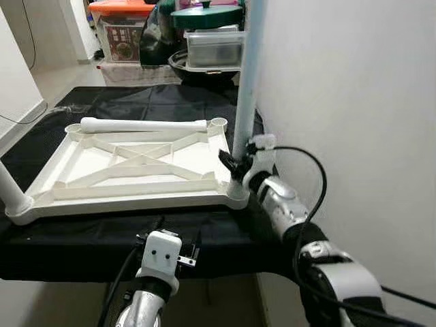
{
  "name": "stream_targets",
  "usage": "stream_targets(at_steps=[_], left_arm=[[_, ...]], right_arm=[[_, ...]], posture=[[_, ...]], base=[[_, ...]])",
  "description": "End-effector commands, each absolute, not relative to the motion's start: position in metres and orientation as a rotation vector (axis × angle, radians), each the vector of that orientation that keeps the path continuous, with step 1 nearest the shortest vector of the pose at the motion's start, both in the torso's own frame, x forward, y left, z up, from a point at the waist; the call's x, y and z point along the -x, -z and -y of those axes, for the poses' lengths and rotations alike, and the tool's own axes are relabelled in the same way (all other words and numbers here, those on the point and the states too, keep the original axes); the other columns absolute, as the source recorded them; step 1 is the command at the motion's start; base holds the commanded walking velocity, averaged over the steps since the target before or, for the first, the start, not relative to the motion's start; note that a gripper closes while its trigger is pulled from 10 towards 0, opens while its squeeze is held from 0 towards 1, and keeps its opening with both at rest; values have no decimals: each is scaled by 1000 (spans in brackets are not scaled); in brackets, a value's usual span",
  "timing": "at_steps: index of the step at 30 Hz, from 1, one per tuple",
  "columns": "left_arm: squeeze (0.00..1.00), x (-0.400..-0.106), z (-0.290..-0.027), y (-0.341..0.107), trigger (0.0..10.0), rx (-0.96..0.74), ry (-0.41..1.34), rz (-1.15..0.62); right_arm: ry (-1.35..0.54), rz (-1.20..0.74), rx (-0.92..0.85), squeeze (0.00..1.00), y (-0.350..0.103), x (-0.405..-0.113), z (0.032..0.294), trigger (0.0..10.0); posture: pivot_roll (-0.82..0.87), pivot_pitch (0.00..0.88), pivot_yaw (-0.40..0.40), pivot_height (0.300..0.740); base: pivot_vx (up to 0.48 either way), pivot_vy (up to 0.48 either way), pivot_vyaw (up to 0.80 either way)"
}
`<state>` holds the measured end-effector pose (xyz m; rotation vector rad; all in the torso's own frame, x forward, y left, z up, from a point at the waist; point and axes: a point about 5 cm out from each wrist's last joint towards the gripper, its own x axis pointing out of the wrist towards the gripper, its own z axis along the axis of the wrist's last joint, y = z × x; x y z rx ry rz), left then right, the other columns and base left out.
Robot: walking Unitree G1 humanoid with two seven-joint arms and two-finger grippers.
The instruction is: Building children table
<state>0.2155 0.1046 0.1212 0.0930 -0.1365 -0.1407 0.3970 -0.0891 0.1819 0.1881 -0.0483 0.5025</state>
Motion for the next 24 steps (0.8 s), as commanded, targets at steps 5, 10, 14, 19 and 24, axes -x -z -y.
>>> stream_targets(at_steps=[5,10,14,19,24], left_arm=[[0,-216,-106,-117,10000,-97,143,113],[0,-216,-106,-117,10000,-98,145,112],[0,-216,-105,-117,10000,-97,145,110],[0,-217,-105,-117,10000,-97,144,114],[0,-217,-105,-118,10000,-95,146,117]], right_arm=[[-433,13,-190,1000,-164,-391,77,10000],[-380,18,-232,1000,-158,-387,69,10000],[-824,46,-313,0,-177,-381,49,10000],[-998,21,-248,0,-181,-379,54,10000],[-1146,-37,-188,0,-177,-373,53,10000]], posture=[[85,0,-24,740],[85,0,-24,740],[87,0,-16,740],[90,0,-27,740],[90,0,-27,740]], base=[[0,0,0],[0,0,0],[0,0,0],[0,0,0],[0,0,0]])
